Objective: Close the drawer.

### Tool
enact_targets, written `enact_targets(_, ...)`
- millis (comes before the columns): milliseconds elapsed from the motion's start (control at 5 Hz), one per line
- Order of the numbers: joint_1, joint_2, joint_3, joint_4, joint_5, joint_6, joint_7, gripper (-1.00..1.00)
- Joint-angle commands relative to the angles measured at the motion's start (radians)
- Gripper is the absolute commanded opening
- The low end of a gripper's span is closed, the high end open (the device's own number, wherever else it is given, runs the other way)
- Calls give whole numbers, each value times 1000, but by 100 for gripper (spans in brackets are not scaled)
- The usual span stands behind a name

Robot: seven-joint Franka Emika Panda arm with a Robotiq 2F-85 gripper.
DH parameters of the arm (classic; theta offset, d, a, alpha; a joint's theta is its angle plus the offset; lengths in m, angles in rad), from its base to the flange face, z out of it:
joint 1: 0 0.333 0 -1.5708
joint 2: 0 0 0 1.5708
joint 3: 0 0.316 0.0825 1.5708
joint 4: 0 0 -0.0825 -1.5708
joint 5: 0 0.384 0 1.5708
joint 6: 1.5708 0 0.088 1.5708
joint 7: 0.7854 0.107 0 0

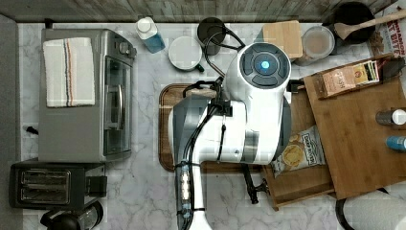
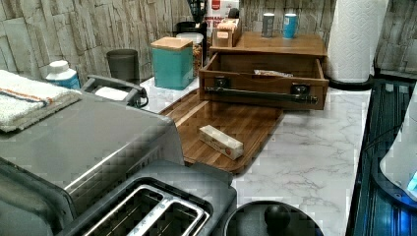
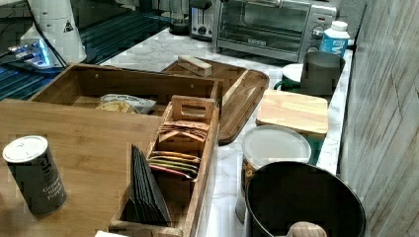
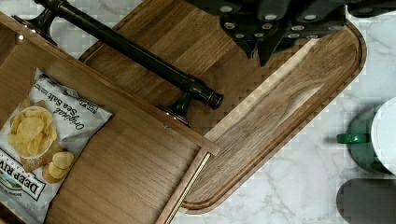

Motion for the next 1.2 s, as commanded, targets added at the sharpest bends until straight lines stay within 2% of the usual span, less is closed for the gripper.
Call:
enact_targets(200,0,0,0,-11,2,0,0,-100)
enact_targets(400,21,-64,20,-158,-35,166,-42,-100)
enact_targets(600,43,-83,47,-250,-48,289,-147,-100)
enact_targets(800,79,-75,74,-337,-155,426,-130,-100)
enact_targets(1200,74,-112,85,-477,-23,548,-546,-100)
